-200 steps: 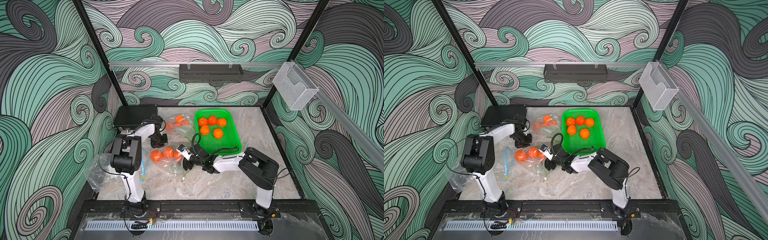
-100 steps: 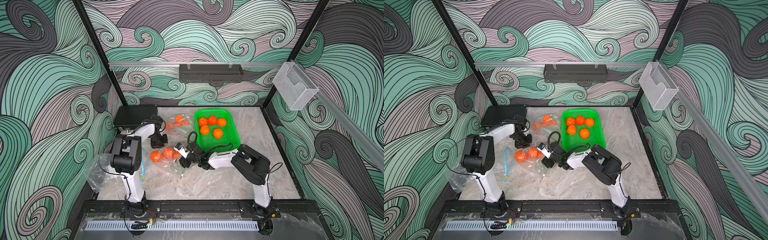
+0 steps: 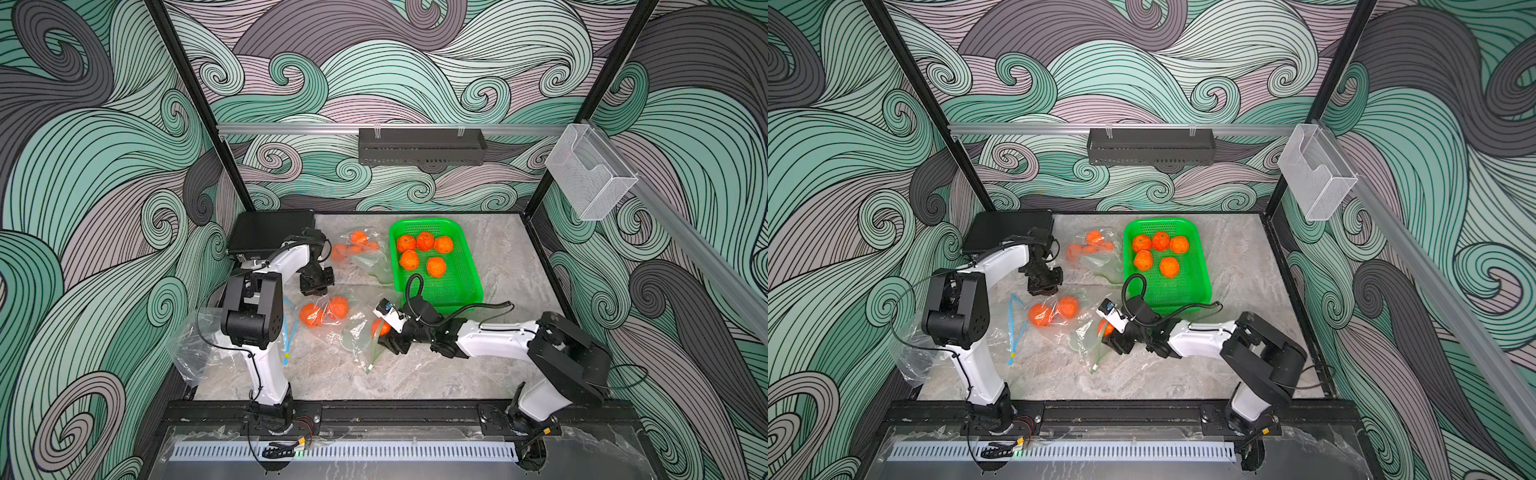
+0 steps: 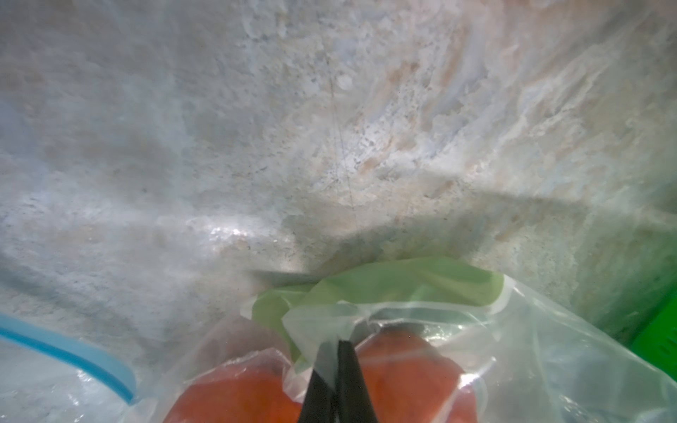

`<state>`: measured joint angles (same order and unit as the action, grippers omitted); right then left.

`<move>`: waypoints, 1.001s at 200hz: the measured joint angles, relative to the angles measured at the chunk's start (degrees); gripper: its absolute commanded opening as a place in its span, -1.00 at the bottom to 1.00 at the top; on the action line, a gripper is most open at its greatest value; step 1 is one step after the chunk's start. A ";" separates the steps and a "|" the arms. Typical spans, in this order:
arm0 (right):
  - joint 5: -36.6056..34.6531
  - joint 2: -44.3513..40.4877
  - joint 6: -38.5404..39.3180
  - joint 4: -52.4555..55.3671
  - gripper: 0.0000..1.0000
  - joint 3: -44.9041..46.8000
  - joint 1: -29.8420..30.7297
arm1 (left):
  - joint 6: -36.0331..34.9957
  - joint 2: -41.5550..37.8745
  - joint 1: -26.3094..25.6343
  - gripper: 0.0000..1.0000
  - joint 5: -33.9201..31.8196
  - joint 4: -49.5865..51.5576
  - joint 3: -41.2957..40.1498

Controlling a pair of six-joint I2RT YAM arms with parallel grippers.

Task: Open the zip-top bag and take out the orange
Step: Pick up the orange from the zipper food storage bag, then place the orange in the basket.

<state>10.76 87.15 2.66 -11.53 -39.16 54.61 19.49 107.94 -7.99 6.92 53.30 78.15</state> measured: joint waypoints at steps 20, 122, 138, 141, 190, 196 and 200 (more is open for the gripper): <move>-0.52 -5.97 -0.22 5.49 -0.09 0.02 -0.24 | 0.00 0.09 0.00 -1.00 -0.33 0.70 0.00; -7.63 -10.97 -6.25 28.89 -0.12 -19.21 -22.80 | -0.02 0.66 0.00 -1.00 -0.33 1.16 0.00; -9.53 -7.28 -6.62 31.19 -0.12 -22.49 -26.56 | -0.02 0.66 0.00 -1.00 -0.31 1.16 0.00; -9.84 -6.62 -6.69 31.54 -0.12 -22.86 -27.17 | -0.02 0.66 0.00 -1.00 -0.31 1.16 0.00; -12.52 4.50 -6.51 39.01 -0.14 -26.58 -34.56 | 0.00 0.66 0.00 -1.00 -0.31 1.16 0.00; -12.61 5.68 -6.51 39.54 -0.14 -27.06 -34.86 | -0.02 0.66 0.00 -1.00 -0.28 1.16 0.00; -12.70 6.47 -6.51 39.91 -0.14 -27.47 -35.08 | 0.00 0.66 0.00 -1.00 -0.28 1.16 0.00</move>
<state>-1.93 93.62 -3.86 28.38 -66.63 19.53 19.49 108.60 -7.99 6.63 54.46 78.15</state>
